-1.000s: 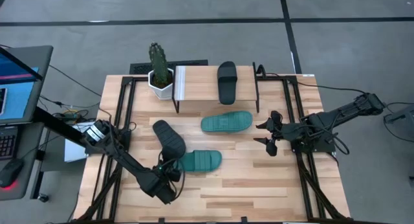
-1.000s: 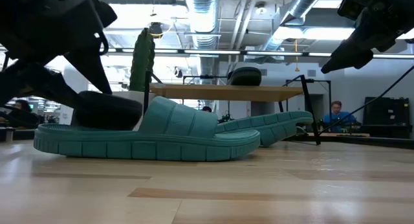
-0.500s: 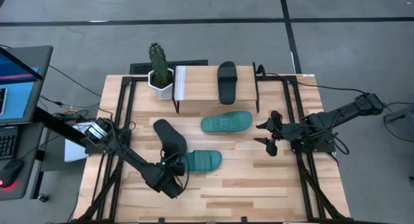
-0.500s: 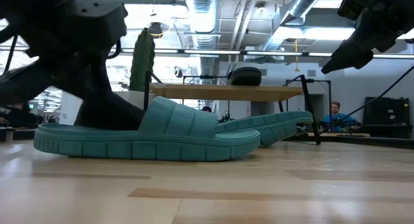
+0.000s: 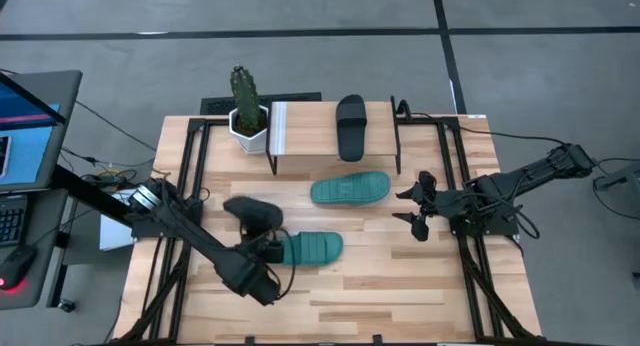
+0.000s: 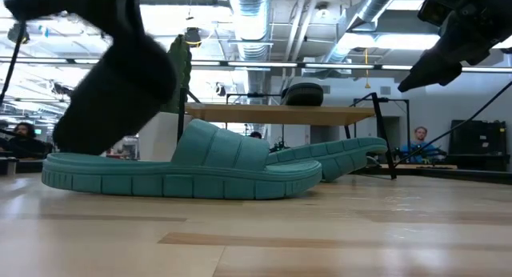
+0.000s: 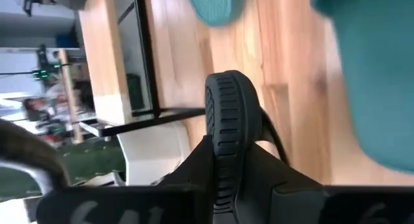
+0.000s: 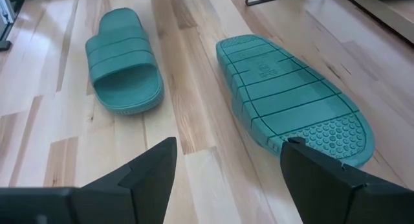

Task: Pick and place slides into the shelf
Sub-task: Put the black slipper on the shelf

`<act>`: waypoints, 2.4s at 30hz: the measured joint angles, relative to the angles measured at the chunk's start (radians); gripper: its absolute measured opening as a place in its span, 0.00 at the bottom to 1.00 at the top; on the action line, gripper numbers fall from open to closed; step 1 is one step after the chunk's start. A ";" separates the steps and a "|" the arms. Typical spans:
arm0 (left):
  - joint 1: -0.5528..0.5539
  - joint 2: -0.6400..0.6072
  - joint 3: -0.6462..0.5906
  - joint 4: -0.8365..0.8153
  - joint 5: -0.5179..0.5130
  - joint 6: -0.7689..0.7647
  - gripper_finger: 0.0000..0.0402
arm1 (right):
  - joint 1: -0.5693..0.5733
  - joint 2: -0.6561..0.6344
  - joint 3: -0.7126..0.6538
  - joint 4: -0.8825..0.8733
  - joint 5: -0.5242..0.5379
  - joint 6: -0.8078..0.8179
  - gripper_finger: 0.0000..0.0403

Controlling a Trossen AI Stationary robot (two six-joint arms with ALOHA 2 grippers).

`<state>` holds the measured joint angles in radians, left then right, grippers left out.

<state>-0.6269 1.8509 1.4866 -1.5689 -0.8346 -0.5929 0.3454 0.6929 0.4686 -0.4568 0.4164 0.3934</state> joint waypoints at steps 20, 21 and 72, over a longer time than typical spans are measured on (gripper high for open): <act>0.106 -0.239 0.321 0.108 0.240 -0.337 0.07 | 0.000 0.000 0.000 -0.139 -0.001 0.177 0.65; 0.106 -0.252 0.321 0.119 0.260 -0.352 0.07 | 0.000 0.000 0.000 -0.144 -0.001 0.186 0.65; 0.161 -0.684 -0.531 0.421 0.190 -0.541 0.11 | 0.000 0.000 0.000 -0.148 -0.053 0.262 0.65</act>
<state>-0.4657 1.1667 0.9554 -1.1475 -0.6448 -1.1344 0.3454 0.6926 0.4683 -0.6048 0.3634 0.6556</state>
